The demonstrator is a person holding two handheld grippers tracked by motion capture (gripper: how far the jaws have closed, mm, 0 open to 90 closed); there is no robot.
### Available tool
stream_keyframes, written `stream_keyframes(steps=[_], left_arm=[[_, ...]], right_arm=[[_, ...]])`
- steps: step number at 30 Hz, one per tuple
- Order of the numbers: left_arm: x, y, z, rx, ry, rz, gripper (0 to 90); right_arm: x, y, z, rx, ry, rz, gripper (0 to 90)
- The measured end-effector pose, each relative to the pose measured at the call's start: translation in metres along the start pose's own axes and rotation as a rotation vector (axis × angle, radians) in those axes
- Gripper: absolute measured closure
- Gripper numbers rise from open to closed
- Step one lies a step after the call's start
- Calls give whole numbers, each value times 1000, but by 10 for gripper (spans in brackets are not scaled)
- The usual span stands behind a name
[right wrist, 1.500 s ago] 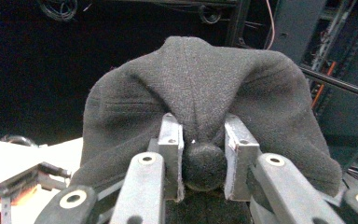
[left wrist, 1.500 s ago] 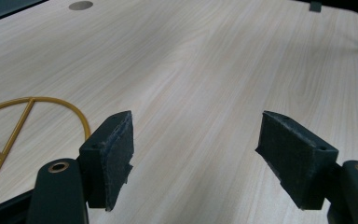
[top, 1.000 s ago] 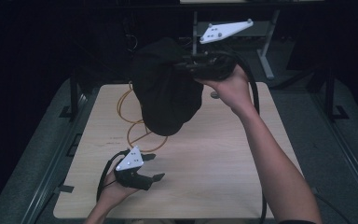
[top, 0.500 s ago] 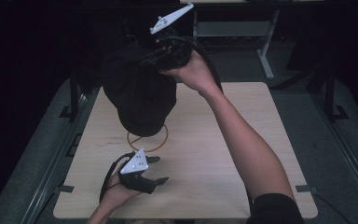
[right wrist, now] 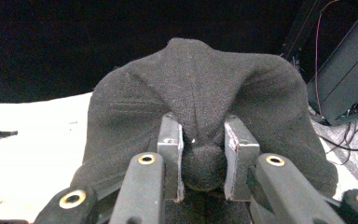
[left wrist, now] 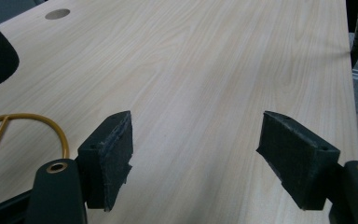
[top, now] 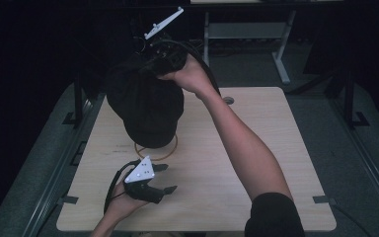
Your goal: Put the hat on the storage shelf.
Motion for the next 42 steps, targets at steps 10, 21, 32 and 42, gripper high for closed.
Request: stream_keyframes(steps=[10, 21, 32, 42], left_arm=[[2, 4, 5, -9, -2, 18, 257], [2, 8, 6, -11, -11, 43, 257], [3, 12, 8, -22, -20, 40, 257], [3, 16, 10, -31, -11, 41, 257]], right_arm=[[-2, 2, 20, 14, -11, 35, 719], [-6, 0, 47, 9, -45, 30, 706], [-19, 0, 66, -3, -81, 40, 575], [-23, 2, 43, -3, -20, 69, 448]])
Point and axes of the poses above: each handheld gripper's, and its own axes: z roughly forward along the jaws, x roughly out of its top, y roughly to its right, the point moved 10 cm from there along z, roughly forward along the jaws, and after that the axes turned 3 degrees about z, right-handed, at the moved point
